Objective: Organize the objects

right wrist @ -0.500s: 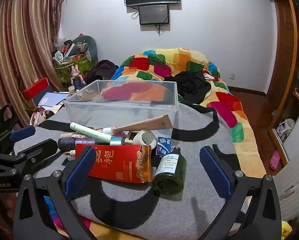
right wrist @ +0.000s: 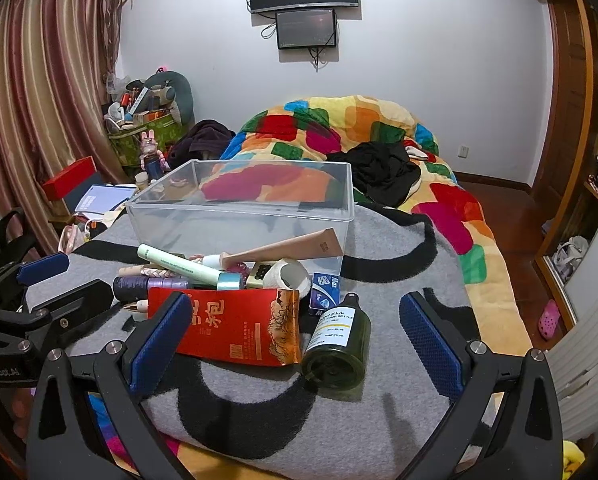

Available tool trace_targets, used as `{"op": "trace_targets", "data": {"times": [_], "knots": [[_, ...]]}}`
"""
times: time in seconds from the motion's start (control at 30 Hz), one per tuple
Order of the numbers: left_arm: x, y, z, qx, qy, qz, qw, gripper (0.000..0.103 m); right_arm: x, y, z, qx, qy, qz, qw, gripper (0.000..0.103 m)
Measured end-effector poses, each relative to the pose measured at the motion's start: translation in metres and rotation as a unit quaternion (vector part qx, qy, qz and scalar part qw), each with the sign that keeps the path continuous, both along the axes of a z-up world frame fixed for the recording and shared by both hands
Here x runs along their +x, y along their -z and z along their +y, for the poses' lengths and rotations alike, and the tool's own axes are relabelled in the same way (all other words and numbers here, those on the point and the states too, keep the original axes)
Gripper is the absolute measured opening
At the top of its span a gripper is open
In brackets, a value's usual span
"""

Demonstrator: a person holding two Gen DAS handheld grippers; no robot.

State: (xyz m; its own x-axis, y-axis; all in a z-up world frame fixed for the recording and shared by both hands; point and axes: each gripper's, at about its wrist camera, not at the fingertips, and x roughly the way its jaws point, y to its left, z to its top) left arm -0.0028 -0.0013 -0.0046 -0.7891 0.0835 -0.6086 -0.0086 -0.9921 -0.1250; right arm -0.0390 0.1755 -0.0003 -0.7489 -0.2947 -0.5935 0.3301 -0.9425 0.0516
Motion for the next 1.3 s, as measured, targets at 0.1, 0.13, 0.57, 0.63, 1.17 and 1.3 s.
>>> {"op": "trace_targets", "data": {"times": [0.1, 0.13, 0.57, 0.63, 1.17, 1.3], "knots": [[0.0, 0.001, 0.001, -0.001, 0.001, 0.0, 1.0, 0.103, 0.0, 0.0, 0.0, 0.0, 0.0, 0.0, 1.0, 0.103], [0.0, 0.001, 0.001, -0.001, 0.0, -0.001, 1.0, 0.103, 0.0, 0.0, 0.0, 0.0, 0.0, 0.0, 1.0, 0.103], [0.0, 0.001, 0.001, -0.001, 0.001, -0.002, 1.0, 0.103, -0.001, 0.003, 0.002, -0.002, 0.008, 0.001, 1.0, 0.103], [0.0, 0.001, 0.001, -0.002, 0.001, -0.002, 1.0, 0.103, -0.001, 0.003, 0.003, -0.002, 0.01, 0.001, 1.0, 0.103], [0.0, 0.002, 0.002, -0.002, 0.001, -0.003, 1.0, 0.103, 0.005, 0.007, 0.012, -0.031, 0.045, 0.025, 0.998, 0.103], [0.0, 0.002, 0.002, -0.002, 0.0, -0.003, 1.0, 0.103, 0.002, 0.009, 0.016, -0.036, 0.05, 0.017, 0.998, 0.103]]}}
